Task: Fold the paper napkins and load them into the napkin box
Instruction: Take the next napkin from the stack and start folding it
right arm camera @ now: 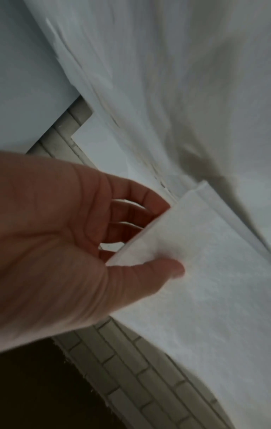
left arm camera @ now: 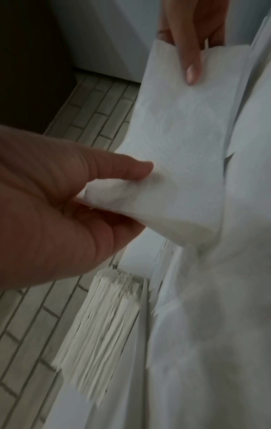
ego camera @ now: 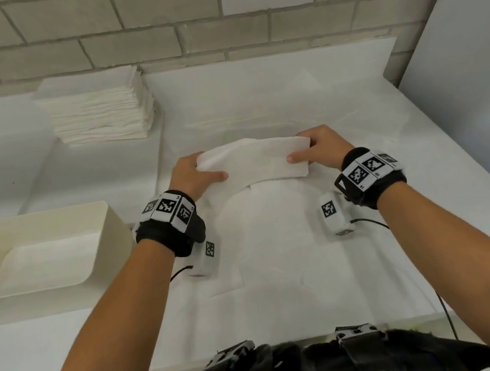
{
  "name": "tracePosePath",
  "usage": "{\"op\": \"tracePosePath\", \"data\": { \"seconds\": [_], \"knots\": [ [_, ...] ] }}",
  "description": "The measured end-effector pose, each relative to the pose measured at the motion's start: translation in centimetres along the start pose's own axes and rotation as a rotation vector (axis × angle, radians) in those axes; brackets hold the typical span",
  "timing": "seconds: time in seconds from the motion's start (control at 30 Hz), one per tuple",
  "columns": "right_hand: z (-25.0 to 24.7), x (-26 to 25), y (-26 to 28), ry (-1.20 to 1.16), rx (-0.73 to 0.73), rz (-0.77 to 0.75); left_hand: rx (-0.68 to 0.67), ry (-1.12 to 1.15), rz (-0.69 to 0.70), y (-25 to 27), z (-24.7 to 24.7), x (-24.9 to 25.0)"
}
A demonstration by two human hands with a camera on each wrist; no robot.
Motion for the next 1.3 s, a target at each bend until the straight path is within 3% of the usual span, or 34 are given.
{"op": "tracePosePath", "data": {
  "seconds": [0.17, 0.3, 0.43, 0.6, 0.7, 0.93, 1.03, 1.2, 1.3],
  "knots": [
    [0.8, 1.7, 0.6, -0.055, 0.056, 0.04, 0.072, -0.027, 0.091, 0.5, 0.7, 0.0],
    [0.0, -0.1, 1.0, -0.063, 0.141, -0.113, 0.082, -0.092, 0.233, 0.6, 0.5, 1.9],
    [0.4, -1.2, 0.4, 0.081, 0.075, -0.111, -0.024, -0.351, 0.112, -0.3, 1.1, 1.2],
    [0.0, -1.1, 0.1, 0.142, 0.138, -0.092, 0.017, -0.387, 0.127, -0.4, 0.4, 1.8],
    [0.3, -0.5, -0.2, 0.158, 0.101, -0.046, -0.033, -0.399, 0.065, -0.3, 0.7, 1.1],
    [-0.2, 0.4, -0.3, -0.076, 0.142, 0.007, -0.038, -0.035, -0.084, -0.8, -0.3, -1.0],
    [0.3, 0.9, -0.6, -0.008, 0.082, 0.044, -0.088, -0.047, -0.137, -1.0, 0.3, -1.8],
    [0.3, 1.2, -0.4, -0.127, 0.064, 0.045, -0.052, -0.024, -0.092, -1.0, 0.1, -1.1],
    [1.4, 2.3, -0.5, -0.096, -0.01, 0.122, -0.093, -0.097, -0.162, -0.9, 0.9, -2.2]
  ]
}}
Point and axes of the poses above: each hand's wrist, its own y-axis away from the middle knuckle, its own z-axis out of the palm, x = y × z, the point moved 6 cm from there along -y, towards the middle knuckle, and after that the axes turned 5 degrees about -x, right-handed, at the moved point
